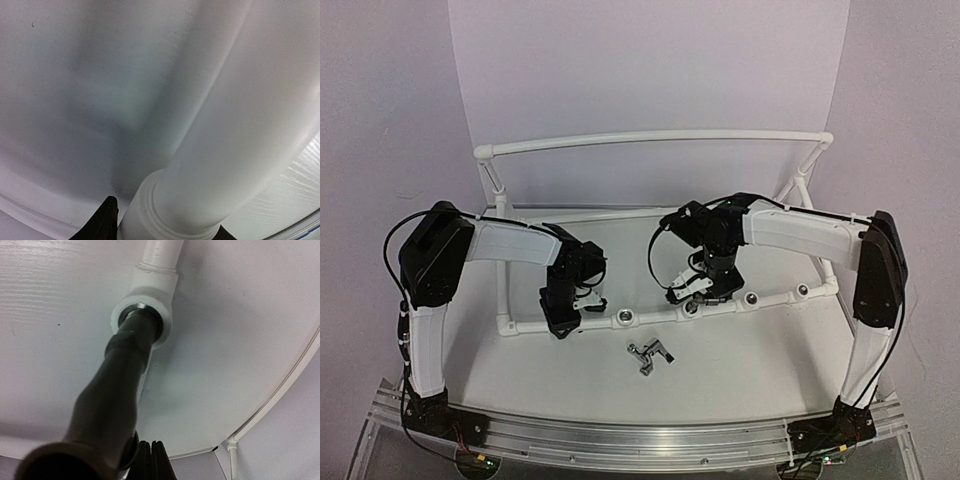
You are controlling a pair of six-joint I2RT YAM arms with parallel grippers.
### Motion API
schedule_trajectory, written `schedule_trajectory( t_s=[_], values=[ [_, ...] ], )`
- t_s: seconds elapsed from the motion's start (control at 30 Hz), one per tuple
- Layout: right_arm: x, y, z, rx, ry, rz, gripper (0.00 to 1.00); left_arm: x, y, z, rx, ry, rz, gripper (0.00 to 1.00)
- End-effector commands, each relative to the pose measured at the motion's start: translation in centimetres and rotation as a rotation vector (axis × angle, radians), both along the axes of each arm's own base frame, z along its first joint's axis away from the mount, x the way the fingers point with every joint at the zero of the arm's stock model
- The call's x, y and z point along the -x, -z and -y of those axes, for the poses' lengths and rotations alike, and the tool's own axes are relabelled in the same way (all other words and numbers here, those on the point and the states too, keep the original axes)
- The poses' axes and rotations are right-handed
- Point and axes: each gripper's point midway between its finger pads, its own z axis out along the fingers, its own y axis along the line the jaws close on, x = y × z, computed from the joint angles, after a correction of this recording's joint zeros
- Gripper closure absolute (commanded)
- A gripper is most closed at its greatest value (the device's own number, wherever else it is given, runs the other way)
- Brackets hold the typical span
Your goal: Install the water faucets
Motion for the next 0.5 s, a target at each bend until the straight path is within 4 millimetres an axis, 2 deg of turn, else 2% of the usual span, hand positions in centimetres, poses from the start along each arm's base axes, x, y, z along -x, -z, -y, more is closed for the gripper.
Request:
schedule_trajectory(
  t_s=[0.0,0.2,0.37,0.47],
  values=[
    [3.3,-0.7,0.7,-0.014,0.003,-0.102,1.00,-0.8,1.8,3.7,0.174,-0.256,-0.047,0.85],
    [5.2,-1.2,-0.4,-0.102,-0.010,-0.111,1.00,-0.9,1.9,3.8,0.173,-0.254,-0.048,0.85],
    [5.6,-2.2,-1.7,-0.203,-0.019,-0.066,1.00,-1.0,1.7,3.9,0.174,-0.251,-0.045,0.85],
    [6.2,-1.9,-2.0,-0.207,-0.024,-0.059,1.00,-1.2,1.5,3.9,0.176,-0.251,-0.041,0.85]
  ],
)
